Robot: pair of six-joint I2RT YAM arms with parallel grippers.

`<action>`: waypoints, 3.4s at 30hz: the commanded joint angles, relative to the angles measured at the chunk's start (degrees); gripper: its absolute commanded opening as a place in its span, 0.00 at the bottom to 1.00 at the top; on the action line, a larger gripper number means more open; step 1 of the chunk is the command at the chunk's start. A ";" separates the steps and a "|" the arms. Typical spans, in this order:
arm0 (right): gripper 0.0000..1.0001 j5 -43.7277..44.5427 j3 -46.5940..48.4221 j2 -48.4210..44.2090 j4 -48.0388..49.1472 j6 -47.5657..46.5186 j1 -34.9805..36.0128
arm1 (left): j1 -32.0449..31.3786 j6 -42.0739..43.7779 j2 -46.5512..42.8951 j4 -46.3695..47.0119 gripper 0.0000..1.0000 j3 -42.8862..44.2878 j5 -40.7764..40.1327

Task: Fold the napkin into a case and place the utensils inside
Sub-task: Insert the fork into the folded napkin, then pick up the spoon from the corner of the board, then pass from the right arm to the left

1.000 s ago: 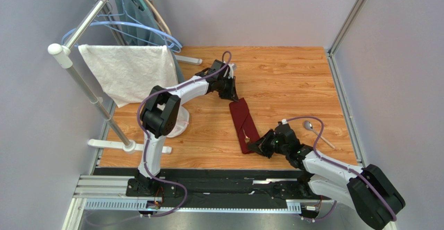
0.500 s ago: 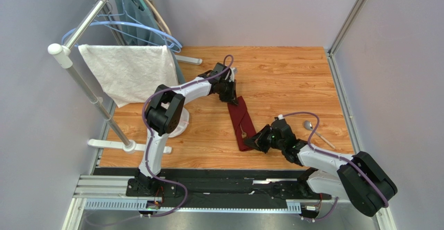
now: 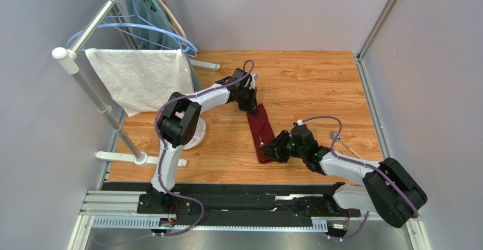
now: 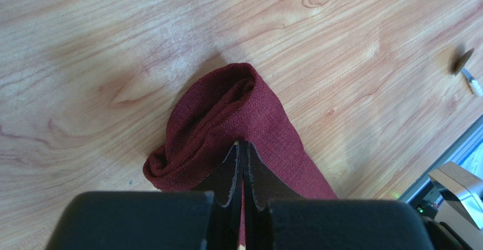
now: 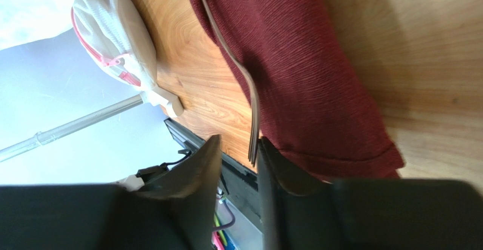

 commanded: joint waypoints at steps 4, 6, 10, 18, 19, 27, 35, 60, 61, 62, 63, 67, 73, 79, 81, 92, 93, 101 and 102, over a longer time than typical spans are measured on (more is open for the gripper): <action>0.54 -1.53 6.32 -7.49 -23.88 -11.21 -0.33 | -0.50 0.67 -8.84 -2.96 0.07 3.38 0.14; 0.58 -1.61 7.72 -11.26 -34.30 -12.45 -0.41 | -0.50 0.14 -10.43 -3.57 0.09 3.38 0.85; 0.63 4.87 13.34 -19.25 -56.74 -17.02 -0.41 | -0.85 0.49 -16.31 -4.80 0.12 1.55 1.47; 1.00 23.01 28.29 -23.51 -73.76 -28.51 -23.92 | -6.47 0.40 -30.45 -2.96 0.24 -7.85 4.10; 1.00 22.39 29.08 -22.81 -72.97 -29.24 -32.15 | -8.30 0.05 -31.70 -2.61 0.24 -9.52 5.23; 1.00 27.74 34.62 -6.39 -70.50 -19.41 -58.76 | -14.03 1.01 -41.72 -3.13 0.25 -13.84 8.94; 0.92 37.31 35.33 2.51 -69.27 0.34 -62.82 | -14.12 2.60 -43.92 -4.36 0.25 -15.16 10.34; 0.01 35.40 34.54 23.52 -58.64 1.26 -63.00 | -14.21 2.60 -40.06 -5.86 0.23 -11.21 10.08; 0.00 34.34 33.84 23.17 -57.15 0.99 -62.65 | -14.21 2.51 -40.15 -5.68 0.23 -11.21 9.91; 0.00 34.07 33.14 22.73 -56.01 -0.14 -62.21 | -14.12 2.42 -40.15 -5.60 0.23 -11.12 9.82; 0.00 33.72 31.74 21.95 -54.87 -1.02 -60.46 | -14.12 2.42 -40.06 -5.42 0.23 -10.68 9.64; 0.00 36.08 31.11 16.68 -47.58 -12.07 -51.68 | -14.03 2.68 -38.92 -5.86 0.27 -9.10 10.78; 0.00 30.04 37.07 13.50 -41.51 -37.91 -36.38 | -13.68 1.63 -33.39 -5.51 0.42 -8.39 14.03; 0.00 23.28 37.87 3.84 -41.48 -50.77 -25.12 | -9.73 -4.25 -32.41 2.39 0.45 -14.63 18.08; 0.00 18.72 37.96 -0.01 -41.67 -50.86 -23.45 | -9.46 -3.74 -30.66 2.58 0.46 -14.29 17.73; 0.00 18.86 44.99 -2.76 -45.97 -47.79 -10.62 | -9.46 -12.43 -21.09 14.53 0.47 -11.92 23.88; 0.00 19.30 45.26 -2.59 -46.06 -47.61 -9.04 | -9.46 -12.61 -20.64 14.71 0.46 -11.65 24.40; 0.00 20.36 46.75 -1.35 -48.00 -45.95 -4.81 | -9.29 -15.68 -19.41 18.67 0.30 -13.31 23.97; 0.00 20.19 46.93 -1.61 -48.43 -45.42 -4.20 | -9.11 -15.68 -19.23 18.92 0.25 -13.31 23.79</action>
